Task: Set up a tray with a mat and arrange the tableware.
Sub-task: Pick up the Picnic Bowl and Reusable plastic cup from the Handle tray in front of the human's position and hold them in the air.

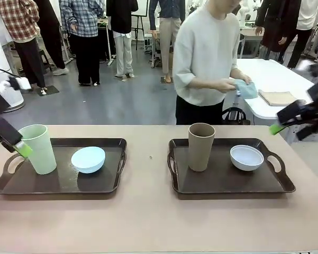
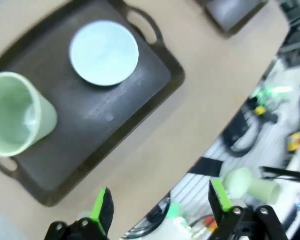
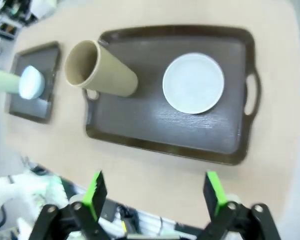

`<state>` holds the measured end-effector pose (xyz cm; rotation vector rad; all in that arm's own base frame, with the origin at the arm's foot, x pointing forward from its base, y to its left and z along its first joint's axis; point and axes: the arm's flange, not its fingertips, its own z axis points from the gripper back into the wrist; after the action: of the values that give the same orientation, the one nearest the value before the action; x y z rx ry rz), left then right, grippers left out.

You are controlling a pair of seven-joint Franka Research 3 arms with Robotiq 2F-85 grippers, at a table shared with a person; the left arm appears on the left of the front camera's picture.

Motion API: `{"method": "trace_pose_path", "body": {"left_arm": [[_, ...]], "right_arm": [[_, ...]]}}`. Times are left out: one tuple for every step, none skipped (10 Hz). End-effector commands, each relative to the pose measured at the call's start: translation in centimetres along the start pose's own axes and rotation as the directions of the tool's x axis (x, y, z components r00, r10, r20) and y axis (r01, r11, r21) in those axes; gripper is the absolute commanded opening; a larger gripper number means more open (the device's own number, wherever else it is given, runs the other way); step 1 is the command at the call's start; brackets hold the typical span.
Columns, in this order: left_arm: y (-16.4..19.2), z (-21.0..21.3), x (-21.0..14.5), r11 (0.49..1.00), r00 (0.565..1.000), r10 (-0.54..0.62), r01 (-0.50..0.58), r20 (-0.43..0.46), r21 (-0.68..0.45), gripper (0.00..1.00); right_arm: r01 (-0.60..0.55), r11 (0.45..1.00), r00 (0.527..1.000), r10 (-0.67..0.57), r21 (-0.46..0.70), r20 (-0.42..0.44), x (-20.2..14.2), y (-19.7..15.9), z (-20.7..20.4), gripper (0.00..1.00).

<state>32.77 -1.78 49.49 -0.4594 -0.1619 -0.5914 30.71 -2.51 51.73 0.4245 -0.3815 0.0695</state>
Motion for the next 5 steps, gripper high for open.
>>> {"method": "trace_pose_path", "body": {"left_arm": [[4.0, 2.1, 0.1, 0.985, 0.989, 0.107, -0.092, 0.100, -0.148, 1.00], [6.6, 3.6, -0.5, 0.969, 0.975, 0.161, -0.128, 0.151, -0.210, 1.00], [8.8, 4.6, -2.0, 0.946, 0.956, 0.215, -0.153, 0.198, -0.287, 1.00], [11.0, 6.2, -3.7, 0.927, 0.927, 0.261, -0.164, 0.268, -0.337, 1.00], [13.0, 7.0, -6.2, 0.909, 0.898, 0.304, -0.173, 0.319, -0.378, 1.00]], "right_arm": [[0.096, 0.981, 0.994, -0.103, 0.166, 0.039, 0.1, -4.1, 2.3, 1.00], [0.131, 0.960, 0.986, -0.151, 0.246, 0.068, -0.1, -6.5, 3.7, 1.00], [0.157, 0.939, 0.978, -0.190, 0.305, 0.083, -0.8, -9.0, 5.1, 1.00], [0.173, 0.914, 0.972, -0.219, 0.366, 0.087, -1.6, -11.2, 6.2, 1.00], [0.189, 0.891, 0.965, -0.246, 0.414, 0.089, -2.6, -13.5, 7.4, 1.00]]}}
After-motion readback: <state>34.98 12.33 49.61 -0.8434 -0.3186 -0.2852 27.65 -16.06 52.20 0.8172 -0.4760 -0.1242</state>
